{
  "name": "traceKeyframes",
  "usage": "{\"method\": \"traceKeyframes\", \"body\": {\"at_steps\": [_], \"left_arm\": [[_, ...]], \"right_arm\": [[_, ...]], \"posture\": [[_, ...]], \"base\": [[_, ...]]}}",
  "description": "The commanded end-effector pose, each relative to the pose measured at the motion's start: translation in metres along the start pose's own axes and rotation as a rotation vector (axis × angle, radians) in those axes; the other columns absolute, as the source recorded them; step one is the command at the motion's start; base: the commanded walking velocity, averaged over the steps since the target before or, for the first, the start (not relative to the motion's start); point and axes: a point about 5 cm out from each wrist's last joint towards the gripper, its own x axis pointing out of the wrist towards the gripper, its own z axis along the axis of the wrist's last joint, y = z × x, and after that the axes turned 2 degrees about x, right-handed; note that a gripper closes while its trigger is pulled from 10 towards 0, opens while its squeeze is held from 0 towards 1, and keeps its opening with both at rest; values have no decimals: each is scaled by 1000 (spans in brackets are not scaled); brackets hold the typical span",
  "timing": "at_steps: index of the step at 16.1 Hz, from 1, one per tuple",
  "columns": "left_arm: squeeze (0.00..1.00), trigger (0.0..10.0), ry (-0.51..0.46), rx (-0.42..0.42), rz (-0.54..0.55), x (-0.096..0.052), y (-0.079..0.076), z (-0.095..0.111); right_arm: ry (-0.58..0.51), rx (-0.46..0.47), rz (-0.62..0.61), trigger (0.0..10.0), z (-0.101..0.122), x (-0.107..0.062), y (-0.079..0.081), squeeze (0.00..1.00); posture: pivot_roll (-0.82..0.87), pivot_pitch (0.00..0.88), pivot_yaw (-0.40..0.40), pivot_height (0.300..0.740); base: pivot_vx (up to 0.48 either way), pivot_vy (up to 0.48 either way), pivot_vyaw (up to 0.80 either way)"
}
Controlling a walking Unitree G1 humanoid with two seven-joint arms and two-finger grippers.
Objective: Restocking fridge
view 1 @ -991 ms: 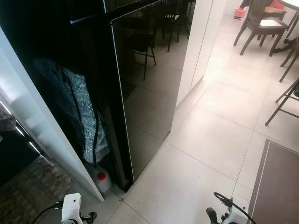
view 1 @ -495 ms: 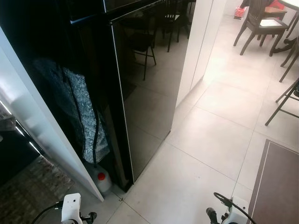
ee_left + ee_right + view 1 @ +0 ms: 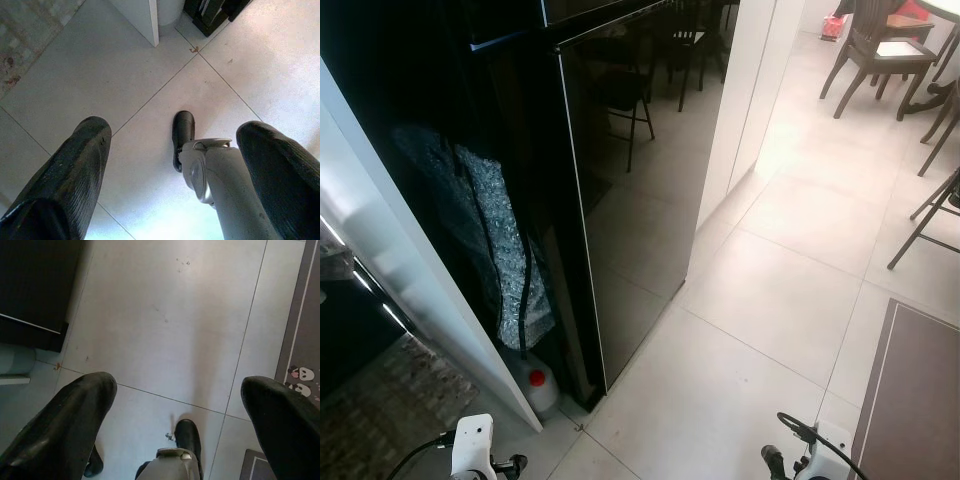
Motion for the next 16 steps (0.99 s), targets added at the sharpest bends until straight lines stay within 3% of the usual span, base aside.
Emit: {"method": "traceKeyframes", "body": {"at_steps": [1, 12, 14, 16], "left_arm": [[0, 10000, 15, 8, 4, 0, 2, -1], [0, 10000, 13, 46, 29, 0, 3, -1], [0, 10000, 40, 106, 155, -1, 11, -2], [0, 10000, 29, 68, 172, -1, 11, -3]], "right_arm": [[-7, 4, -2, 10000, 3, 0, 0, 0], [-6, 0, 2, 10000, 2, 0, -1, 0], [-6, -1, 2, 10000, 2, 0, -1, 0], [-6, -2, 3, 10000, 2, 0, -1, 0]], "posture": [[-18, 0, -7, 740], [-19, 0, -4, 740], [-19, 0, -6, 740], [-20, 0, -11, 740]], "base": [[0, 0, 0], [0, 0, 0], [0, 0, 0], [0, 0, 0]]}}
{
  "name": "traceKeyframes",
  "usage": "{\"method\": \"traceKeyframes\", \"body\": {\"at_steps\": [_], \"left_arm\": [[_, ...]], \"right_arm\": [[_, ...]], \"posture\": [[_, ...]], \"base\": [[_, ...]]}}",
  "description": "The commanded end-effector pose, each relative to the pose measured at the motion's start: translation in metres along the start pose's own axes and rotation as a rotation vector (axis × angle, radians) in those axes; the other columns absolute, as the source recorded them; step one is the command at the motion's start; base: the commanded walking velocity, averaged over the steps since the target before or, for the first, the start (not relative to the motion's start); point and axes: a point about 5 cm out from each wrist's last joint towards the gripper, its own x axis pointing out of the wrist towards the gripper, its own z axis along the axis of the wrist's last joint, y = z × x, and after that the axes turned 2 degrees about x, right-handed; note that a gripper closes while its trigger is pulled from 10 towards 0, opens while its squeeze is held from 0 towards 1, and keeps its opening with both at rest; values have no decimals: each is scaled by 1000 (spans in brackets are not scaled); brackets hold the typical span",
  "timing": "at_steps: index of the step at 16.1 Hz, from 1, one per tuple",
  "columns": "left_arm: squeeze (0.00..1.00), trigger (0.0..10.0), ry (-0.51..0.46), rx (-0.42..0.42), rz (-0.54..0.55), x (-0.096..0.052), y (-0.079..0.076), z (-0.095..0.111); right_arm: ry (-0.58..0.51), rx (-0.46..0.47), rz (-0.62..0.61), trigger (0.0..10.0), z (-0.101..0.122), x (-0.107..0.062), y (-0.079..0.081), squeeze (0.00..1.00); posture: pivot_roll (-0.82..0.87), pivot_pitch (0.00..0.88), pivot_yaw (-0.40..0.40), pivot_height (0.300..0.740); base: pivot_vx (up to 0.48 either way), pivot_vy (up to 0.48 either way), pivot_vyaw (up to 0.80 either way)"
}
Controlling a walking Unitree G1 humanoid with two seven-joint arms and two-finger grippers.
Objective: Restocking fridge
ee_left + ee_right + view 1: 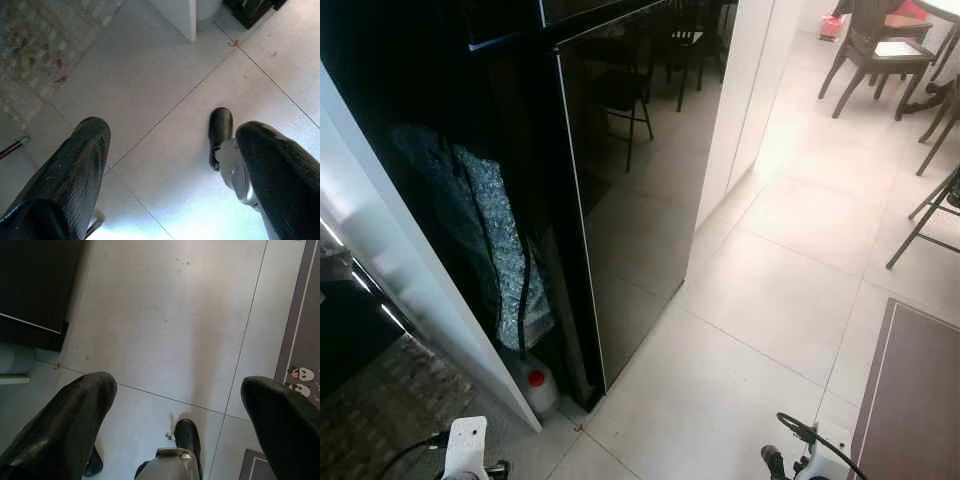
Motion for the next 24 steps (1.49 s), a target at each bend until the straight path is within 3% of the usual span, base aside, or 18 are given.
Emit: {"method": "traceKeyframes", "body": {"at_steps": [1, 6, 13, 24], "left_arm": [[0, 10000, 3, 2, 13, 0, 3, -1], [0, 10000, -15, -109, -105, 0, -5, 0], [0, 10000, -15, -96, -104, 0, -5, 0], [0, 10000, -12, -81, -110, -1, -6, -1]], "right_arm": [[-7, 2, 0, 10000, 2, 0, -1, 0], [-6, 1, 2, 10000, 3, 0, 0, 0], [-2, -23, 23, 10000, 4, 0, 1, 0], [12, -47, 32, 10000, 3, 0, -2, 0]], "posture": [[-17, 0, -11, 740], [-15, 0, -15, 740], [-16, 0, -13, 740], [-17, 0, -15, 740]], "base": [[0, 0, 0], [0, 0, 0], [0, 0, 0], [0, 0, 774]]}}
